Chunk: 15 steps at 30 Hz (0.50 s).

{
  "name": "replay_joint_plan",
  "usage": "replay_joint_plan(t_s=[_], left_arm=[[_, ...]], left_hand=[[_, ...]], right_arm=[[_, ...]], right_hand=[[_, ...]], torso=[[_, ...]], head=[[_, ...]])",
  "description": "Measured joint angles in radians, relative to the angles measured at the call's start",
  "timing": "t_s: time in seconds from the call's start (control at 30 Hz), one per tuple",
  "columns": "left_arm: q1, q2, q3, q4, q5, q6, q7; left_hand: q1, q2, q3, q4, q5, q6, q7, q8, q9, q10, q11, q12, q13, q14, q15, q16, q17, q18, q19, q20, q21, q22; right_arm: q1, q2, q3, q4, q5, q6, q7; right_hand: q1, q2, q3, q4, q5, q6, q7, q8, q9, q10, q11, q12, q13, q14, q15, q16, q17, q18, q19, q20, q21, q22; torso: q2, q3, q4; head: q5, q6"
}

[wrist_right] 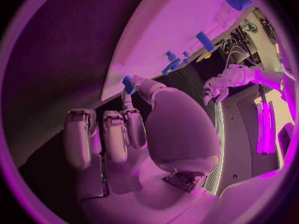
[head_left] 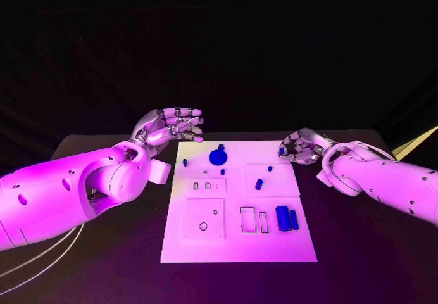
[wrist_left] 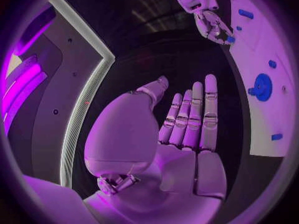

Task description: Assemble the parts on the task board

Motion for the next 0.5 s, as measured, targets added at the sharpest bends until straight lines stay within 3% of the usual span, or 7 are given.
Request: replay_joint_plan(t_s=[0.23, 0.5], left_arm=[[0.0, -0.003, 0.0, 0.0, 0.0, 0.0, 0.0], [0.0, -0.008, 0.0, -0.001, 0.0, -0.001, -0.001]], left_hand=[[0.0, 0.0, 0.0, 0.0, 0.0, 0.0, 0.0, 0.0, 0.0, 0.0, 0.0, 0.0, 0.0, 0.0, 0.0, 0.0, 0.0, 0.0, 0.0, 0.0, 0.0, 0.001], [0.0, 0.0, 0.0, 0.0, 0.0, 0.0, 0.0, 0.0, 0.0, 0.0, 0.0, 0.0, 0.0, 0.0, 0.0, 0.0, 0.0, 0.0, 0.0, 0.0, 0.0, 0.001]], right_arm=[[0.001, -0.016, 0.0, 0.049, -0.006, -0.039, -0.026], [0.022, -0.051, 0.001, 0.205, -0.041, -0.109, -0.107]], right_hand=[[0.0, 0.0, 0.01, -0.01, 0.0, 0.0, 0.0, 0.008, 0.0, 0.0, 0.0, 0.0, 0.0, 0.0, 0.0, 0.0, 0.0, 0.0, 0.0, 0.0, 0.002, 0.0], [-0.012, 0.012, 0.01, -0.01, 0.0, 0.0, 0.0, 0.008, 0.0, 0.0, 0.0, 0.0, 0.0, 0.0, 0.0, 0.0, 0.0, 0.0, 0.0, 0.0, 0.002, 0.0]], torso=[[0.0, 0.0, -0.0009], [-0.003, -0.0001, -0.0043]], head=[[0.0, -0.002], [-0.001, -0.003]])
